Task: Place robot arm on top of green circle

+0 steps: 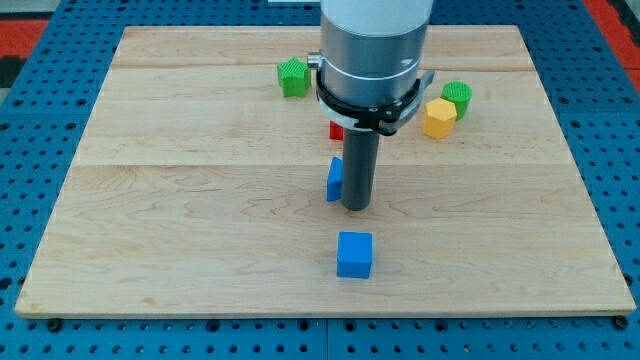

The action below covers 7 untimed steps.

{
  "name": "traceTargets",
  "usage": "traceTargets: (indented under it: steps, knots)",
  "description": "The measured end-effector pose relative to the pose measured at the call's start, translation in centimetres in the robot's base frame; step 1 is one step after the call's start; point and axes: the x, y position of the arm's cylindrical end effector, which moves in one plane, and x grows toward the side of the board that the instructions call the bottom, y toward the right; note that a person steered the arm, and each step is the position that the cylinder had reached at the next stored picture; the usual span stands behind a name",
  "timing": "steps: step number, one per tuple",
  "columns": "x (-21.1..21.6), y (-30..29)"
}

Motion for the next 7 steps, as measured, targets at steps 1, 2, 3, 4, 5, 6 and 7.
traceTargets:
  steps: [1,2,3,4,5,6,7]
  knots:
    - [0.2,3.1]
    - [-1.8,10.4]
    - [-3.3,16.5]
    - [-7.2,20.9]
    - [-10.4,20.9]
    - [-13.6,20.6]
    - [-15.0,20.0]
